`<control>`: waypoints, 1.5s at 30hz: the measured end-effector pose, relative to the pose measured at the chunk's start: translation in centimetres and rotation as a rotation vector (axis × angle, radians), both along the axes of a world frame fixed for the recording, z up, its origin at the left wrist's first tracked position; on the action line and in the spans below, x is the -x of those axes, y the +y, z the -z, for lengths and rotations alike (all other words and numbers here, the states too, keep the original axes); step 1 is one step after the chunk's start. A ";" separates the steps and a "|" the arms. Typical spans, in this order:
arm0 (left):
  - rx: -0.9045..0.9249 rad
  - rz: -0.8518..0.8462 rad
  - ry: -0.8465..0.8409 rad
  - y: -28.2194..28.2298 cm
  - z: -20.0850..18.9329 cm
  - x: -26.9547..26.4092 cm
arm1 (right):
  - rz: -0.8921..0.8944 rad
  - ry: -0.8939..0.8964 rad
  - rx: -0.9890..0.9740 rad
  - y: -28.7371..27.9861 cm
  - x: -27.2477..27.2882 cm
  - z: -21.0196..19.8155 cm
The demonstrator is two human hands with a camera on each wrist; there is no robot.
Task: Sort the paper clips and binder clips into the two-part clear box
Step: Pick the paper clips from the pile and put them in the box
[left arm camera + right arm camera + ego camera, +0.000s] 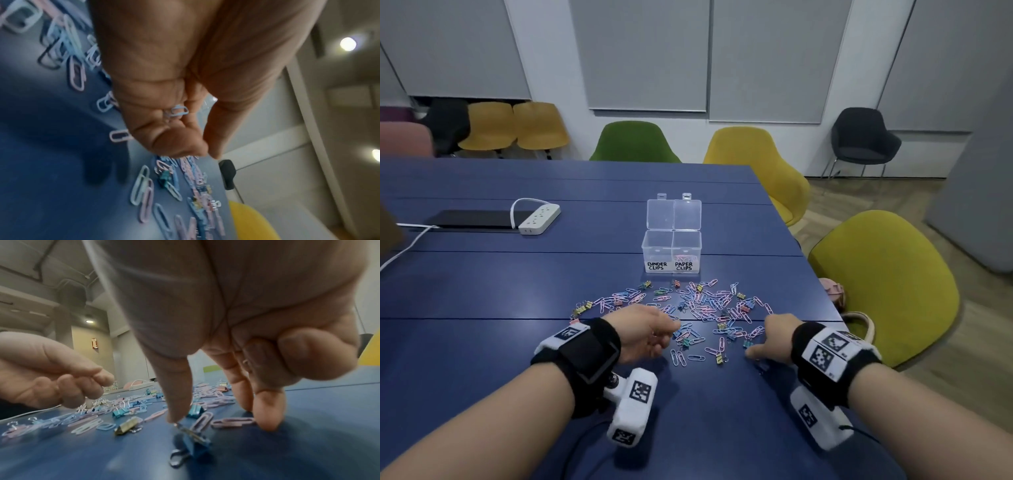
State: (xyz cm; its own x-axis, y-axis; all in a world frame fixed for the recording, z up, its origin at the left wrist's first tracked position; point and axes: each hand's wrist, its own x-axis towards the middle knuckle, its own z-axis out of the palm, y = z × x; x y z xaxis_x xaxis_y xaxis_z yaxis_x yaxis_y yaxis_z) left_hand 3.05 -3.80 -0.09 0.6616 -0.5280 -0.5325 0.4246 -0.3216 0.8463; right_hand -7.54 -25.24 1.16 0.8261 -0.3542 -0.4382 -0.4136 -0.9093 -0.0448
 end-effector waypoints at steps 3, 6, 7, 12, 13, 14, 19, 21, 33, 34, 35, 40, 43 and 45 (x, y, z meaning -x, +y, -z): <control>-0.226 0.103 -0.173 -0.3 -0.1 0.0 | -0.040 0.021 0.047 1.0 -0.7 -0.3; -0.684 0.331 -0.516 -1.1 -0.9 0.5 | -0.075 0.042 0.106 1.4 -1.1 -0.3; -0.800 0.404 -0.609 -1.5 -1.0 0.8 | -0.090 0.047 0.126 1.6 -1.2 -0.3; -1.029 0.610 -0.762 -3.6 -0.9 1.9 | -0.164 0.115 0.196 1.5 -1.2 -0.6; -1.044 0.632 -0.776 -3.8 -1.0 2.1 | -0.161 0.125 0.198 1.5 -1.1 -0.8; -1.057 0.652 -0.799 -4.0 -1.2 2.2 | -0.149 0.136 0.205 1.2 -1.0 -0.9; -1.089 0.696 -0.880 -4.2 -1.2 2.6 | -0.110 0.111 0.225 -0.3 -1.0 -1.2; -1.081 0.693 -0.883 -4.2 -1.1 2.6 | -0.099 0.102 0.233 -0.5 -1.0 -1.1; -1.094 0.699 -0.903 -4.3 -0.3 2.8 | -0.097 0.133 0.214 -0.6 -1.8 0.1; -1.092 0.700 -0.905 -4.3 -0.2 2.8 | -0.093 0.133 0.215 -0.7 -1.8 0.3; -1.088 0.705 -0.905 -4.3 -0.1 3.0 | -0.074 0.127 0.202 -0.7 -1.6 0.3; -0.981 0.675 -0.827 -3.2 -0.3 2.8 | 0.028 0.054 0.012 -1.4 -0.5 0.1; -0.606 0.405 -0.570 -1.7 0.1 1.7 | 0.329 -0.236 -0.620 -3.1 0.7 0.7; -0.119 0.091 -0.135 -1.0 0.3 1.2 | 0.707 -0.478 -1.312 -4.0 1.4 0.9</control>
State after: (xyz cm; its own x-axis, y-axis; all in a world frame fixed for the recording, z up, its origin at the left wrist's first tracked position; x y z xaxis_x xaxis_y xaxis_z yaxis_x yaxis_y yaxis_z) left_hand 1.81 -4.85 -0.37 0.6833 -0.5273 -0.5050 0.2748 -0.4551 0.8470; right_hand -8.95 -29.26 0.27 0.8109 -0.3109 -0.4958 -0.4402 0.2341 -0.8668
